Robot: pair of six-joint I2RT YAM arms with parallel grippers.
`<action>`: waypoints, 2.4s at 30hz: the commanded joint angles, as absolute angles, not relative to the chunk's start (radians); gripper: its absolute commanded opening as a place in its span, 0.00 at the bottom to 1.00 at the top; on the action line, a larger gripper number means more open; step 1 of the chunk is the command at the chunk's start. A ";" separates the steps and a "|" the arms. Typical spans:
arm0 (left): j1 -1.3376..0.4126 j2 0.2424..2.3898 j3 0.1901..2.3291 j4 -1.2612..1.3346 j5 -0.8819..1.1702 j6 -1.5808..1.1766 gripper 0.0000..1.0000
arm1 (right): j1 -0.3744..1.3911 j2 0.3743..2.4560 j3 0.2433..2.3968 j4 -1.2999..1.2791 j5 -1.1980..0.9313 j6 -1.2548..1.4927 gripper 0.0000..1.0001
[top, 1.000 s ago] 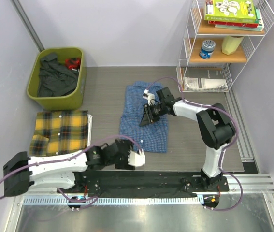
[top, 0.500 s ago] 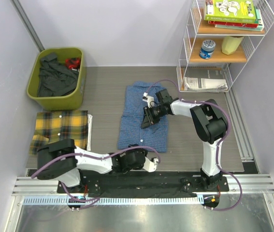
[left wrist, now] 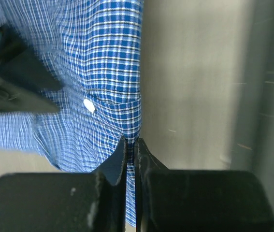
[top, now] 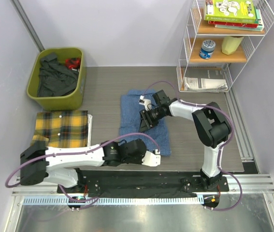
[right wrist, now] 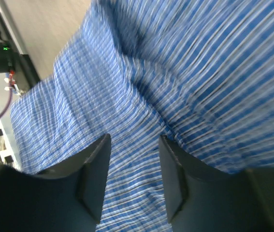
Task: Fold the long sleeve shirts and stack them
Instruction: Fold the shirt
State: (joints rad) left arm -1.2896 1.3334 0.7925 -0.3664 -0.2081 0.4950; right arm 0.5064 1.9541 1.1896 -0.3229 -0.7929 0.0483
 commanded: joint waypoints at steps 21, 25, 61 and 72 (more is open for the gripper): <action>-0.839 1.682 1.554 -1.170 0.569 0.647 0.00 | 0.413 2.164 1.664 -0.586 -0.606 -0.293 0.36; -0.752 1.842 1.692 -1.199 0.584 0.735 0.00 | 0.413 2.172 1.626 -0.587 -0.653 -0.308 0.33; -0.649 1.740 1.327 -0.885 0.715 0.583 0.43 | 0.440 1.937 1.382 -0.526 -0.672 -0.265 0.17; -0.649 1.792 1.388 -0.864 0.693 0.586 0.56 | 0.399 1.907 1.483 -0.563 -0.736 -0.186 0.15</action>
